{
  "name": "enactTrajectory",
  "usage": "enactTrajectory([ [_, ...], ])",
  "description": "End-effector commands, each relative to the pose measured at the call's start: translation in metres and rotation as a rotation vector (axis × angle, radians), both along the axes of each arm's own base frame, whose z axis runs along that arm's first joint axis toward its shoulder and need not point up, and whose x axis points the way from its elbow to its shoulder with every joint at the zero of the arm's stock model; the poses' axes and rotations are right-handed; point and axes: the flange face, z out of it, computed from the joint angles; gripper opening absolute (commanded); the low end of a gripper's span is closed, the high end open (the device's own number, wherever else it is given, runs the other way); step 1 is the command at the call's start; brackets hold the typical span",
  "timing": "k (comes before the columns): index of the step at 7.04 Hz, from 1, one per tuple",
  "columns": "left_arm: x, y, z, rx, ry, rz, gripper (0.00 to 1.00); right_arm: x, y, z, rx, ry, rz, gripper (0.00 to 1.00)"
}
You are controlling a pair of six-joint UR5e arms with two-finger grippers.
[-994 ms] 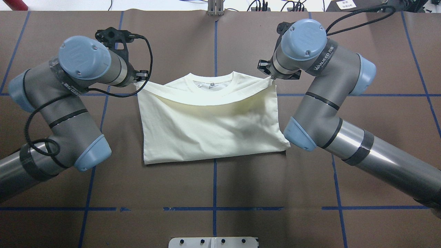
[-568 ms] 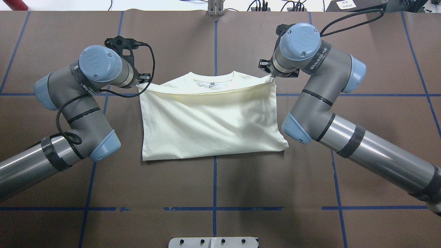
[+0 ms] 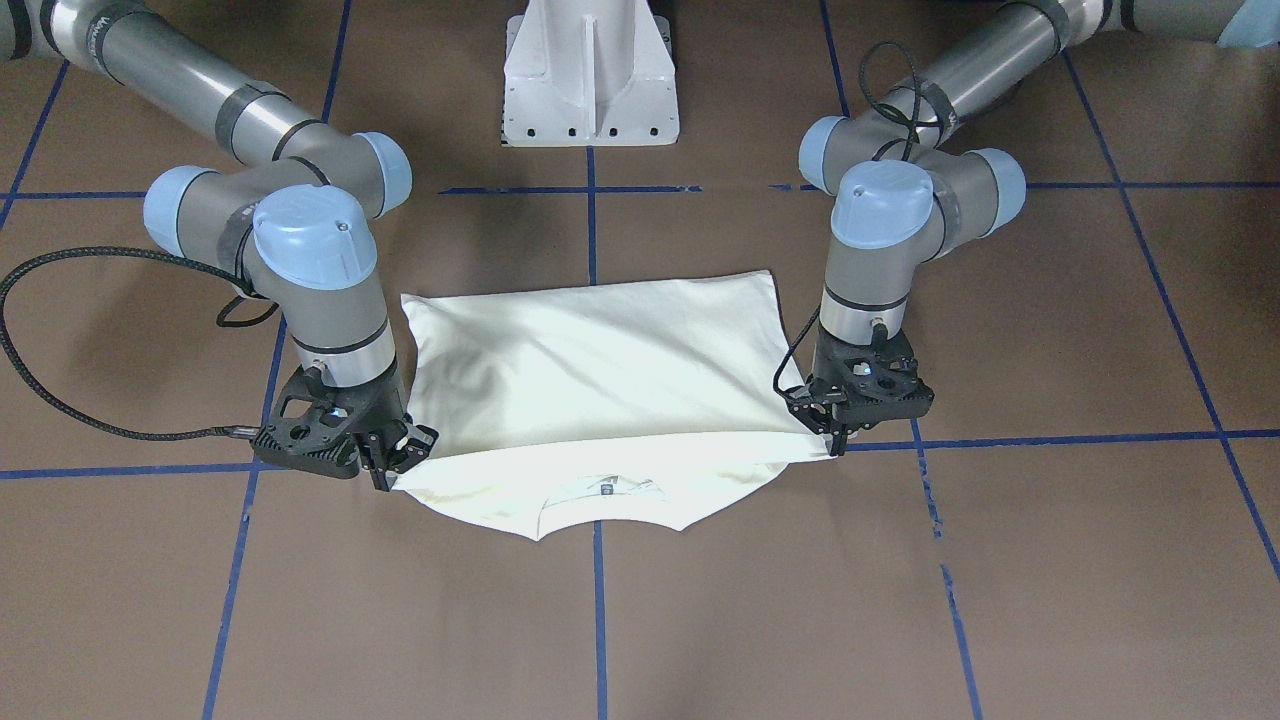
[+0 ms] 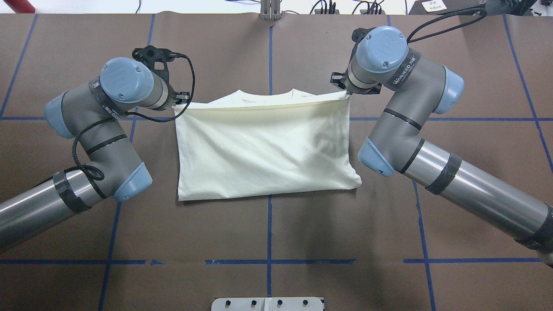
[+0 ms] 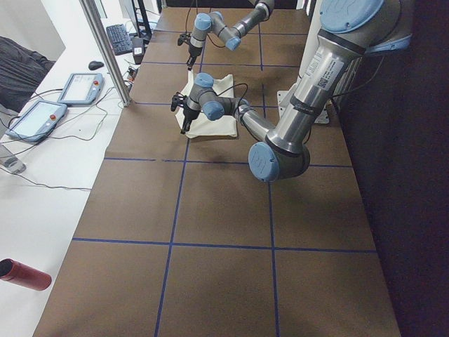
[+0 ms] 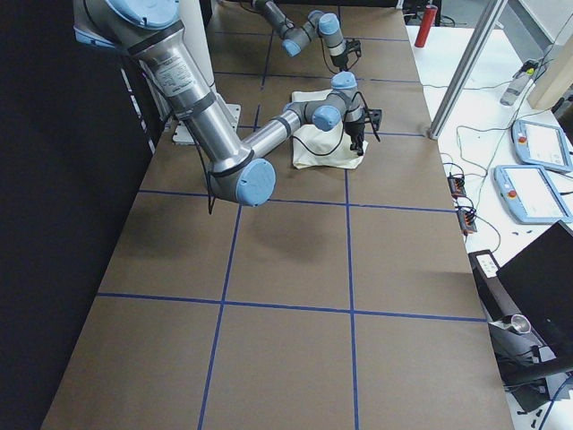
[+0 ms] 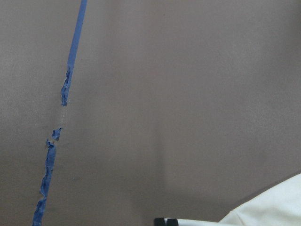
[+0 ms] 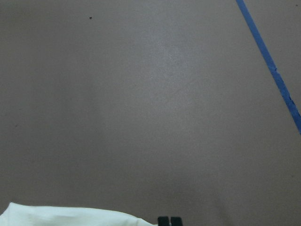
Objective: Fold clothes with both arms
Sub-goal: 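Lay the hem down near the collar and open both grippers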
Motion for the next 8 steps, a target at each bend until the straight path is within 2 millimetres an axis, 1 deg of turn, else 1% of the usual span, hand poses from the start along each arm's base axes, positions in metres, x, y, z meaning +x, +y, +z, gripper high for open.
enactTrajectory([
  [1, 0.0, 0.0, -0.004, 0.005, 0.007, 0.001, 0.24, -0.006, 0.004, 0.01, -0.004, 0.016, -0.008, 0.99],
  [2, 0.001, 0.002, -0.004, 0.034, 0.022, 0.015, 0.99, -0.005, 0.001, 0.007, 0.04, 0.049, 0.005, 1.0],
  [3, -0.004, 0.005, -0.012, 0.113, 0.053, 0.056, 1.0, 0.001, -0.001, 0.003, 0.087, 0.062, -0.047, 1.0],
  [4, -0.02, 0.021, -0.035, 0.157, 0.093, 0.072, 1.0, 0.006, -0.004, 0.002, 0.129, 0.087, -0.094, 1.0],
  [5, -0.037, 0.05, -0.031, 0.143, 0.139, 0.117, 1.0, 0.009, -0.003, -0.001, 0.137, 0.076, -0.122, 1.0],
  [6, -0.056, 0.08, -0.014, 0.139, 0.151, 0.137, 1.0, 0.009, -0.002, -0.005, 0.141, 0.066, -0.126, 1.0],
  [7, -0.056, 0.115, 0.0, 0.101, 0.191, 0.138, 1.0, 0.011, -0.002, -0.007, 0.147, 0.06, -0.123, 1.0],
  [8, -0.048, 0.139, 0.017, 0.068, 0.228, 0.134, 0.92, 0.012, -0.001, -0.009, 0.15, 0.058, -0.121, 1.0],
])
